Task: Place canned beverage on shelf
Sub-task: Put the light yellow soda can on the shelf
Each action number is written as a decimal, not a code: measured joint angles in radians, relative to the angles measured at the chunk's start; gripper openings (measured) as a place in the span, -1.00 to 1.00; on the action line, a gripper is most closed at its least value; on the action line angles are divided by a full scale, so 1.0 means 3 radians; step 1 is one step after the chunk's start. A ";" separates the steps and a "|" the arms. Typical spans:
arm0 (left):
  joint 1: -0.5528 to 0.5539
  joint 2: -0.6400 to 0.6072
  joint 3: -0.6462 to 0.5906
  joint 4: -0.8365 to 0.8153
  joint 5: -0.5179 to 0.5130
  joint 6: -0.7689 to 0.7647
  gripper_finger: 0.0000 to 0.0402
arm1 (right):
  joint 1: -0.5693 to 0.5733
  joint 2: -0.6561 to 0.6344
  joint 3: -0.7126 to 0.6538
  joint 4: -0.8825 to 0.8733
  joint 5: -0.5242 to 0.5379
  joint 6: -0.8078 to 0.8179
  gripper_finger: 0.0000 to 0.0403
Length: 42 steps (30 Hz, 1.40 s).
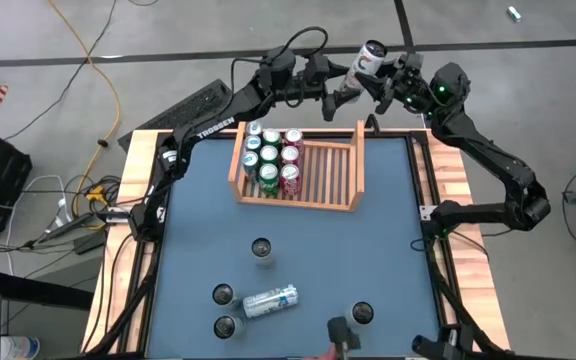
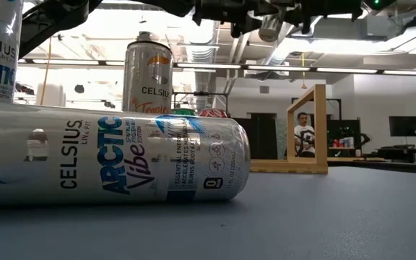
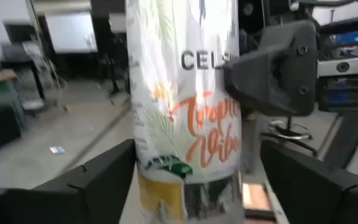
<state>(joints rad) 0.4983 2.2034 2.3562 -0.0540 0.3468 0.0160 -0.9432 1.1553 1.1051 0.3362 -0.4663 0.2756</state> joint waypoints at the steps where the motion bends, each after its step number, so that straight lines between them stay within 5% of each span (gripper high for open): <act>1: 0.0008 -0.0013 0.0000 -0.0101 0.0022 -0.0043 0.65 | 0.0000 0.0000 -0.0001 -0.0018 0.0000 -0.0001 0.17; 10: 0.0075 -0.0169 -0.0006 -0.0779 0.0137 0.0251 0.75 | -0.0031 -0.0008 0.0013 -0.0165 -0.0199 -0.0145 0.17; 18: 0.0236 -0.0530 -0.0006 -0.1422 0.0129 0.0510 0.75 | -0.0114 -0.0026 0.0015 -0.0881 -0.0539 -0.0486 0.17; 27: 0.0307 -0.0613 -0.0006 -0.1617 0.0606 0.0503 0.76 | 0.0223 -0.0017 0.0015 -0.1622 -0.0772 -0.0872 0.17; 42: 0.0137 -0.0611 -0.0008 -0.2076 0.0598 0.0918 0.76 | 0.0932 0.0104 0.0014 -0.2212 0.0045 -0.1104 0.17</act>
<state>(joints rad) 0.5395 2.0201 2.3539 -0.6767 0.5262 0.2914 -0.6637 1.1866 1.1093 -0.3274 -0.4527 -0.0558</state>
